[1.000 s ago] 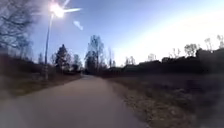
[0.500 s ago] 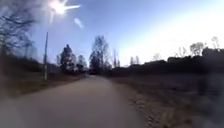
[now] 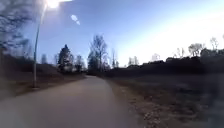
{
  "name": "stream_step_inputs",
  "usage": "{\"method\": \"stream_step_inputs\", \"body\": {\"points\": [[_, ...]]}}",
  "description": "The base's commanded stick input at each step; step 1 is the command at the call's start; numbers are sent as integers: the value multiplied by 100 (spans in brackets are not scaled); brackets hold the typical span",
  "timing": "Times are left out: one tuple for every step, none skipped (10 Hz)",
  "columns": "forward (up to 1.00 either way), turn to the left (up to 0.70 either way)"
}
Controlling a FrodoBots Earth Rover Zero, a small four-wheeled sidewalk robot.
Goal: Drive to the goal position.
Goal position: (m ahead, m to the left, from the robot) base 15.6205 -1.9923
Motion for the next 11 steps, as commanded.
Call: {"method": "stream_step_inputs", "body": {"points": [[100, 0], [100, 0], [100, 0], [100, 0], [100, 40], [100, 40], [100, 40], [100, 40], [100, 40], [100, 27], [100, 3]]}}
